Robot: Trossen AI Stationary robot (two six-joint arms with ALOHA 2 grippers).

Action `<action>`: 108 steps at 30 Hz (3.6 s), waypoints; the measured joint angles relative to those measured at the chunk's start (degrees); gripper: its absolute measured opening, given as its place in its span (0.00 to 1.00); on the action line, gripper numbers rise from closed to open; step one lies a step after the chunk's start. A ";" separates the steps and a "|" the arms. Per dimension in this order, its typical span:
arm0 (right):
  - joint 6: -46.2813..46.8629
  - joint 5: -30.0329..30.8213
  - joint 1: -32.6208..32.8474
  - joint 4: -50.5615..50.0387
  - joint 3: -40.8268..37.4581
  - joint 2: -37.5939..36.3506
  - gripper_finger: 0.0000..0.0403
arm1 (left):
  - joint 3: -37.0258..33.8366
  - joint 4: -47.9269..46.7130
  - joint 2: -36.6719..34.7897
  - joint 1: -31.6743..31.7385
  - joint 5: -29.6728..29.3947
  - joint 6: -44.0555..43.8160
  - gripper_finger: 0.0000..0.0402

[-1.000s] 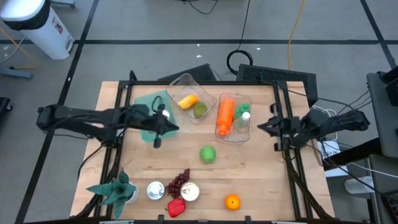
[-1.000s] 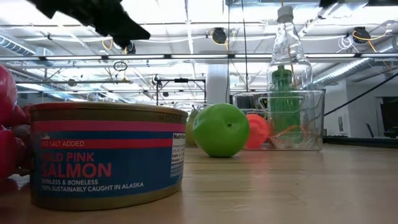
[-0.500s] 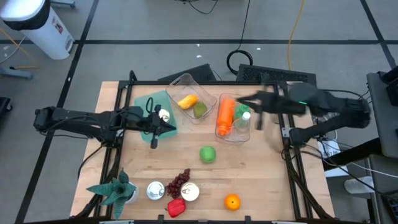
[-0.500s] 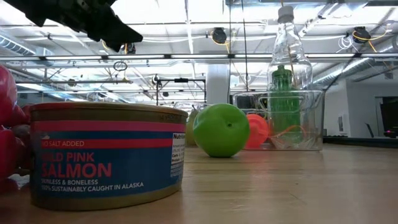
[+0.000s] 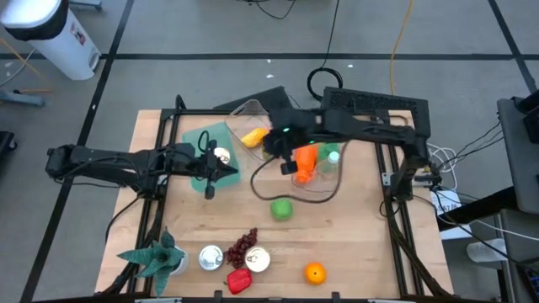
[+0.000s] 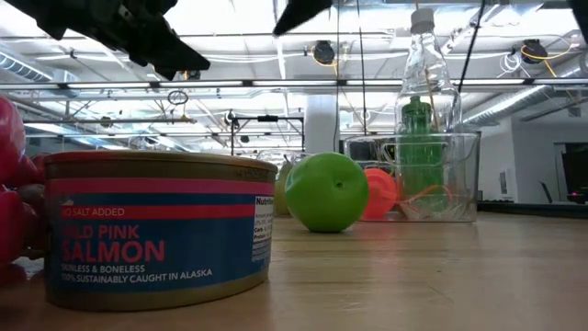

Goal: Pick & Place Food Item
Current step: Adjust the left transparent bin

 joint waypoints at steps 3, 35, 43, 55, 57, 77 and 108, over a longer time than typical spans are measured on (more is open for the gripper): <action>-1.38 -0.01 -0.60 -0.14 -0.23 3.42 0.30 | 0.00 -0.81 -0.01 0.66 0.00 0.41 0.05; 1.47 4.64 -3.05 12.84 -19.17 10.13 0.50 | 0.00 -3.25 0.00 1.57 0.61 1.76 0.05; 6.05 4.42 -2.68 14.88 -19.17 10.13 0.26 | 0.00 -3.27 0.00 1.57 0.59 1.32 0.05; 9.64 2.78 -2.64 15.33 -19.17 10.13 0.10 | 0.00 -3.27 0.00 1.57 0.59 1.34 0.05; 10.79 1.25 -2.66 15.33 -19.17 10.13 0.09 | 0.00 -3.27 0.00 1.57 0.59 1.34 0.05; 26.03 -1.55 -2.21 21.52 -19.17 12.07 0.02 | 0.02 -2.55 0.02 1.56 0.59 0.89 0.05; 12.16 -0.80 -1.89 8.33 -18.86 6.23 0.39 | 0.07 -3.33 0.02 1.50 0.76 0.91 0.05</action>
